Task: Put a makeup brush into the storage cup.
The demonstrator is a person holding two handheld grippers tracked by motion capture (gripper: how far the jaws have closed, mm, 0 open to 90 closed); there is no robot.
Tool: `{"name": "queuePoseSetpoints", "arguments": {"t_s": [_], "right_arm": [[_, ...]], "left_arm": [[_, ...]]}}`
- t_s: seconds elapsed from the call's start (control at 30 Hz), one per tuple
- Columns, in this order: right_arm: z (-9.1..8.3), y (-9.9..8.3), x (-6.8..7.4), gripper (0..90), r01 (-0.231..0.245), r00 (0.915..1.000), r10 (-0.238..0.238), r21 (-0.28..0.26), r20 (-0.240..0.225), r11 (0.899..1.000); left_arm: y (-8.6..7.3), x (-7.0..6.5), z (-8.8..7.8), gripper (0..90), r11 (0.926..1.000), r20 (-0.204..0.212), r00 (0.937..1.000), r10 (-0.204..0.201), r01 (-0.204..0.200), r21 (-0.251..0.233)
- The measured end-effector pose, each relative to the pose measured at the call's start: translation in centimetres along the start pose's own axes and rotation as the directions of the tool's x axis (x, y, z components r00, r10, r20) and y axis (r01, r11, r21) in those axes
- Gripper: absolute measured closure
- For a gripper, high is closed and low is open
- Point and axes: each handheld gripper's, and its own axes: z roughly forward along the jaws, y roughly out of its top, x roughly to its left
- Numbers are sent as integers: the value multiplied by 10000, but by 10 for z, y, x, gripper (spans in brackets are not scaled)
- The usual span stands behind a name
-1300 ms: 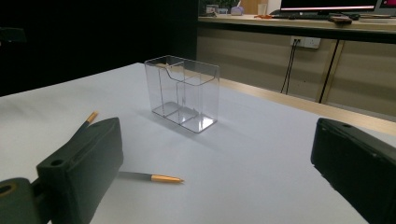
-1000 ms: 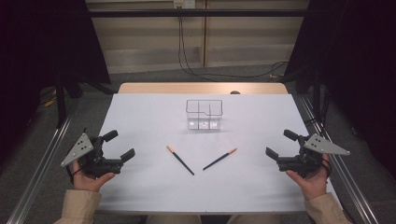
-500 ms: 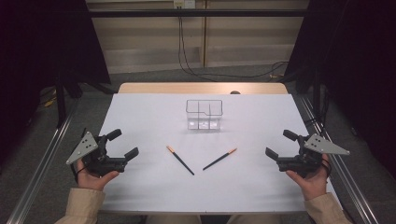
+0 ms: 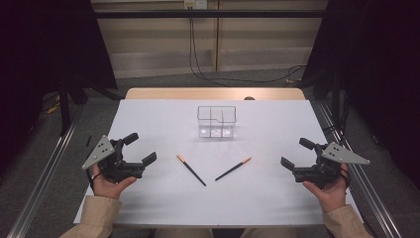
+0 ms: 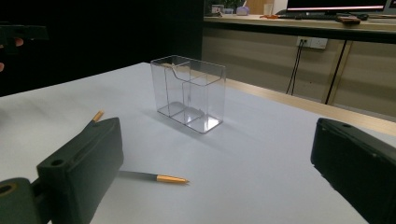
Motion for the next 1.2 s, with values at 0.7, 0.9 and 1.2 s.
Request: {"name": "queuePoseSetpoints", "arguments": {"t_s": [0.7,0.9,1.2], "right_arm": [[1,0,0,21,9,10000,-9,0,-40,10000],[1,0,1,21,37,10000,-37,16,-89,10000],[1,0,1,21,78,9999,-79,-14,-148,10000]], "left_arm": [[3,-9,31,13,9999,221,9997,-47,45,101],[4,-13,41,11,10000,318,9995,-19,16,93],[4,-16,50,10,9999,364,9993,19,-24,116]]}}
